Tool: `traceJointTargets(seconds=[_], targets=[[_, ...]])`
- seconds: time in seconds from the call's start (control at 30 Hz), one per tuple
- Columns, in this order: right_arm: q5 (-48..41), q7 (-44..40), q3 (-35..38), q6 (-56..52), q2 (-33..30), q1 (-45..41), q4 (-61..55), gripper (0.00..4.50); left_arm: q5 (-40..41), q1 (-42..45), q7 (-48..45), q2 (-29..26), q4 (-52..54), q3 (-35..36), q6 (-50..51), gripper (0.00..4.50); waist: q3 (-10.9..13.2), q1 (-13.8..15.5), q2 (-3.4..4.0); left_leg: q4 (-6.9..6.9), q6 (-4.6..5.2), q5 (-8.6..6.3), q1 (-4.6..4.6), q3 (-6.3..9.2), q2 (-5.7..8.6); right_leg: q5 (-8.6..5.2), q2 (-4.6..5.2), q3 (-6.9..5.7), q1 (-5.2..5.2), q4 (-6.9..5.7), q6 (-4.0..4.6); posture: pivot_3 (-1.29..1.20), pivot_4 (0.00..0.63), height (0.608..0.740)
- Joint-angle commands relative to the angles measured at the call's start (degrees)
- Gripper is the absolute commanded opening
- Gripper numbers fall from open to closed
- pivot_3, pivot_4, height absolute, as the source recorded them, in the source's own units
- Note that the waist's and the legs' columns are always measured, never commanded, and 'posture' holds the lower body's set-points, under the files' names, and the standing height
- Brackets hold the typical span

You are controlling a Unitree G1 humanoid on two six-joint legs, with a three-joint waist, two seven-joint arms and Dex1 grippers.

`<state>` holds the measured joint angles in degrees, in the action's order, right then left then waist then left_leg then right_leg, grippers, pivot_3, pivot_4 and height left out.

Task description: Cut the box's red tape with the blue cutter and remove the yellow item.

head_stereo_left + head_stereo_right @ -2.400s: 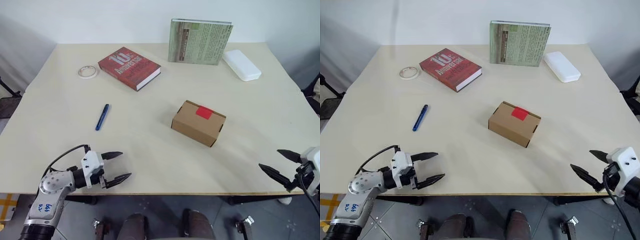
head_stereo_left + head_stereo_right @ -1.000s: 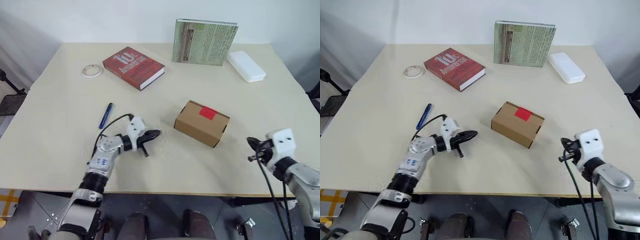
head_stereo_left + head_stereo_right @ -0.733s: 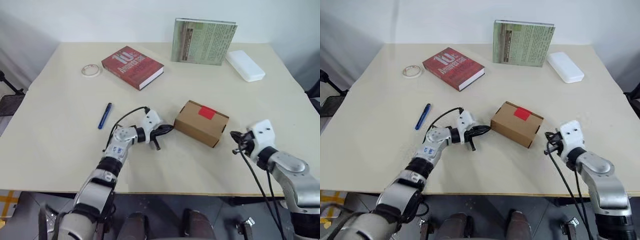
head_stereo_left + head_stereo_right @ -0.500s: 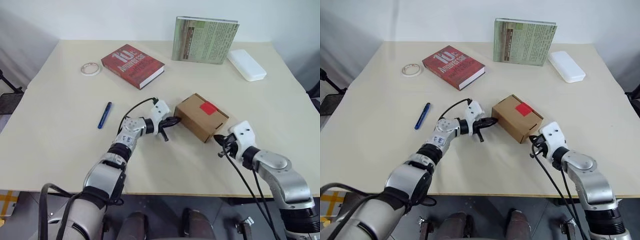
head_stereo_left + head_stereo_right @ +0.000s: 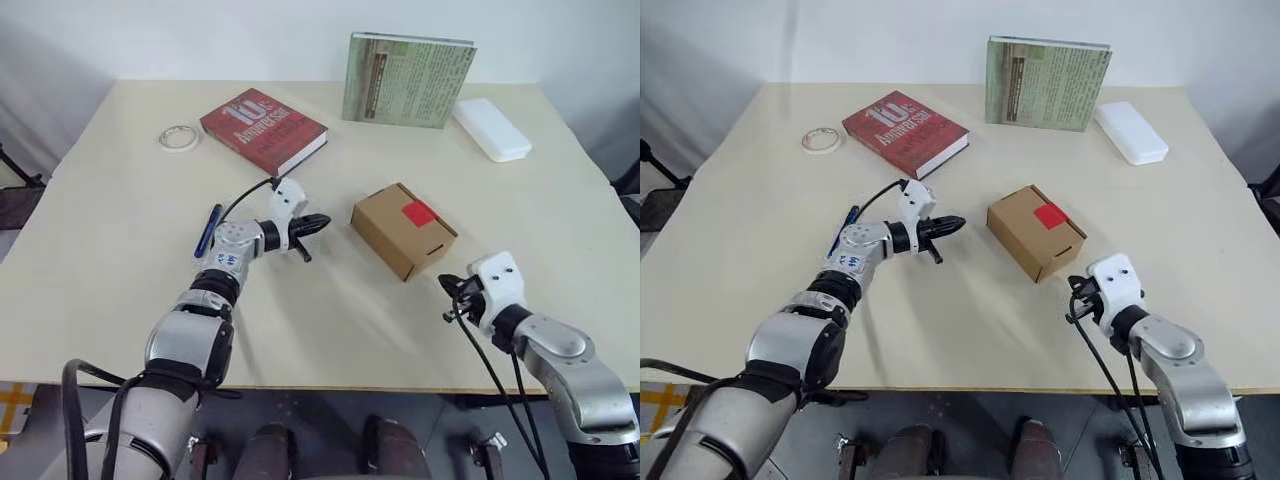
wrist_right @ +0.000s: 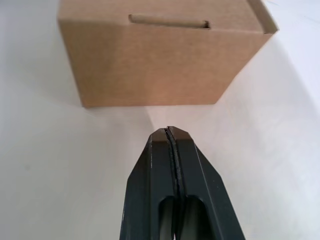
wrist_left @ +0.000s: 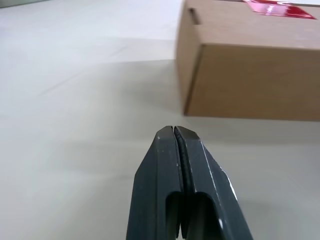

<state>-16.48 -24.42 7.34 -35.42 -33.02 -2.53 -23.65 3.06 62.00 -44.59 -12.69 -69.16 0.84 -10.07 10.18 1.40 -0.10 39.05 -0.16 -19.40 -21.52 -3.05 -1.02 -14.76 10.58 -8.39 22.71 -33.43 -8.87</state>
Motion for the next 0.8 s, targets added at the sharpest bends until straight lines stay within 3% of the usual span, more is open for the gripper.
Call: traceJointTargets(seconds=[0.03,0.43,0.8], targets=[[-0.2,0.8,1.9,-0.3,0.4,0.4,-3.0,0.00,1.1,2.0,3.6,-1.7,0.8,2.6,0.4,0.03,0.0,-0.1,-0.01,0.00,0.00,0.00,0.00,0.00,0.00,0.00,0.00,0.00,0.00,0.00,0.00,0.00,0.150,0.740],[1.2,3.9,1.2,-1.4,1.8,-5.5,0.6,0.00,-1.2,5.7,13.2,0.2,-3.9,4.4,1.7,0.03,0.0,-0.1,-0.08,0.00,0.00,0.00,0.00,0.00,0.01,0.02,0.00,0.00,0.00,-0.01,-0.04,0.00,0.150,0.740],[3.0,3.7,-4.7,-2.0,4.7,-11.6,3.9,0.00,-3.5,9.2,9.9,6.4,-6.7,3.6,0.9,0.03,0.1,-0.2,-0.12,-0.01,0.00,0.00,0.00,-0.01,0.01,0.02,0.00,0.00,0.00,-0.01,-0.04,0.00,0.150,0.740]])
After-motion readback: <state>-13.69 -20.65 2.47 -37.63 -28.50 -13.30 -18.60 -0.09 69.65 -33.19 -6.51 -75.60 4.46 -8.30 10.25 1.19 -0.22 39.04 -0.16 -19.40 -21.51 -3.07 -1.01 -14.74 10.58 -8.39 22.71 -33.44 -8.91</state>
